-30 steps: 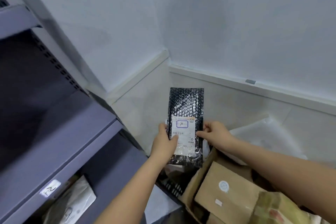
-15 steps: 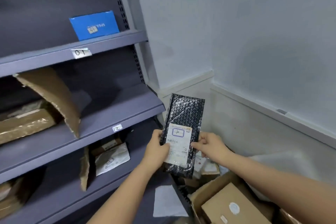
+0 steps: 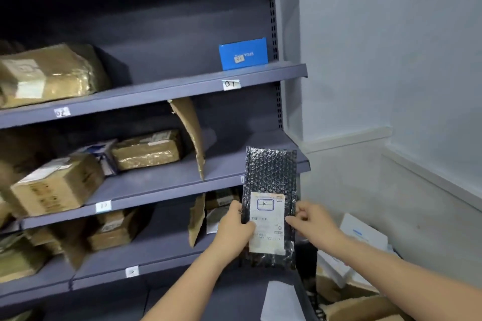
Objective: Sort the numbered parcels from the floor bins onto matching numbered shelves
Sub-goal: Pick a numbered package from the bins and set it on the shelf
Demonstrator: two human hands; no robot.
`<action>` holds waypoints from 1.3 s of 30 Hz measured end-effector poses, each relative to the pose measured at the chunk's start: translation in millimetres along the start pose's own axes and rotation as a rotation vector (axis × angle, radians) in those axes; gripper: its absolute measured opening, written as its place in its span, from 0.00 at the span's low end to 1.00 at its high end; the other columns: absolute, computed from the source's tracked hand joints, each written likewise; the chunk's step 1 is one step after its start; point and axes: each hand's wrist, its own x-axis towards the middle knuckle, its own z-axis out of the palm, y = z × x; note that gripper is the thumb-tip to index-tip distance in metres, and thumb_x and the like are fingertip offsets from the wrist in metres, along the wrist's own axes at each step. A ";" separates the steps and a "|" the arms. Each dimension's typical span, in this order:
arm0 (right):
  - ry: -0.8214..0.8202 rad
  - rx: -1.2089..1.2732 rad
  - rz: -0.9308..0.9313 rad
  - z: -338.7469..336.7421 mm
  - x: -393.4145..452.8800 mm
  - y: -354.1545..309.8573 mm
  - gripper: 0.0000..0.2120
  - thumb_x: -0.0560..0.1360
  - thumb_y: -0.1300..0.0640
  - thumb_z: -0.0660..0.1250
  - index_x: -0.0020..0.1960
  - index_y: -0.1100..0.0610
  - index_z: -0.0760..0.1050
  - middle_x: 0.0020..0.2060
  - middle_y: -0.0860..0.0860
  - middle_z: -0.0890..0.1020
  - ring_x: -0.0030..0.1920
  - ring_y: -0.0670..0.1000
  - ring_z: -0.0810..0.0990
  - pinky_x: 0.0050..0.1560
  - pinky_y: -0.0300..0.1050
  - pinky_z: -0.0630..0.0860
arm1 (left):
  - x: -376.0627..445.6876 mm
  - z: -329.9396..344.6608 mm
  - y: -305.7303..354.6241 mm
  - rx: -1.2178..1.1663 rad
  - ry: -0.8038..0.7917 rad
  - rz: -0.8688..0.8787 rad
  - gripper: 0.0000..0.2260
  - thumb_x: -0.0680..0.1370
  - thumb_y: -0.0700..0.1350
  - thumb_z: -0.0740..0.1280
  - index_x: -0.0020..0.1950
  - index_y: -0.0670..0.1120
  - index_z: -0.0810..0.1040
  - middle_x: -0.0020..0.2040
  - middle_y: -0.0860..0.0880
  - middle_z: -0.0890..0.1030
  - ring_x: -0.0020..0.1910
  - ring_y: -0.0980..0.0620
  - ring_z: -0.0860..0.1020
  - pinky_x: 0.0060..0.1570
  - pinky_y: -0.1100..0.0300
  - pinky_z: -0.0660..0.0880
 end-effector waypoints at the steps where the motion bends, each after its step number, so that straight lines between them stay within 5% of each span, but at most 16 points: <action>1: -0.003 -0.010 -0.017 6.6 1.7 -5.2 0.15 0.76 0.59 0.68 0.35 0.54 0.65 0.20 0.45 0.71 0.23 0.41 0.65 0.33 0.43 0.64 | -3.0 -8.1 -3.3 0.008 0.009 -0.004 0.09 0.76 0.36 0.62 0.52 0.47 0.69 0.46 0.52 0.80 0.41 0.57 0.76 0.39 0.62 0.74; 7: -0.031 -0.041 -0.080 46.5 -0.8 -51.4 0.16 0.76 0.57 0.67 0.36 0.53 0.62 0.22 0.47 0.70 0.27 0.46 0.65 0.34 0.42 0.65 | -25.8 -60.7 -21.2 0.020 0.059 -0.028 0.06 0.77 0.38 0.61 0.52 0.47 0.68 0.42 0.53 0.76 0.36 0.58 0.73 0.33 0.66 0.67; 11: -0.049 -0.071 -0.091 85.2 -16.7 -80.1 0.15 0.76 0.57 0.67 0.36 0.53 0.62 0.23 0.47 0.70 0.28 0.45 0.66 0.33 0.41 0.65 | -51.9 -98.1 -45.0 0.012 0.058 -0.030 0.07 0.77 0.37 0.61 0.52 0.48 0.69 0.47 0.52 0.79 0.38 0.56 0.75 0.38 0.64 0.73; 15: -0.076 -0.060 -0.086 127.9 -30.7 -107.6 0.14 0.76 0.58 0.67 0.36 0.51 0.65 0.23 0.47 0.70 0.29 0.47 0.68 0.36 0.43 0.69 | -78.3 -142.2 -65.8 0.030 0.081 0.004 0.08 0.79 0.38 0.61 0.45 0.49 0.65 0.38 0.55 0.72 0.31 0.59 0.67 0.26 0.71 0.65; 24: -0.151 -0.054 -0.154 229.0 -41.7 -177.3 0.11 0.77 0.56 0.66 0.41 0.60 0.68 0.26 0.50 0.72 0.29 0.47 0.66 0.33 0.43 0.63 | -119.3 -238.6 -130.6 0.057 0.159 -0.074 0.07 0.80 0.42 0.60 0.44 0.49 0.64 0.37 0.51 0.70 0.31 0.56 0.65 0.26 0.67 0.60; 31: -0.198 -0.087 -0.205 293.9 -44.8 -215.3 0.17 0.78 0.57 0.65 0.37 0.55 0.59 0.25 0.49 0.65 0.31 0.49 0.60 0.34 0.45 0.58 | -149.1 -287.4 -171.4 0.073 0.271 -0.115 0.12 0.81 0.43 0.60 0.40 0.49 0.60 0.36 0.53 0.68 0.31 0.57 0.64 0.25 0.67 0.62; 34: -0.224 -0.110 -0.214 319.0 -41.3 -229.0 0.16 0.78 0.56 0.65 0.37 0.57 0.60 0.24 0.48 0.67 0.30 0.49 0.62 0.34 0.46 0.60 | -157.0 -306.5 -188.0 0.067 0.294 -0.142 0.12 0.81 0.43 0.60 0.41 0.48 0.60 0.36 0.53 0.67 0.31 0.56 0.62 0.25 0.67 0.62; 39: -0.311 -0.084 -0.212 368.5 -28.2 -246.9 0.11 0.77 0.55 0.66 0.44 0.63 0.69 0.29 0.58 0.76 0.31 0.50 0.70 0.41 0.51 0.77 | -165.9 -338.0 -218.2 0.011 0.350 -0.208 0.12 0.81 0.42 0.60 0.40 0.49 0.60 0.35 0.53 0.66 0.31 0.57 0.63 0.24 0.68 0.62</action>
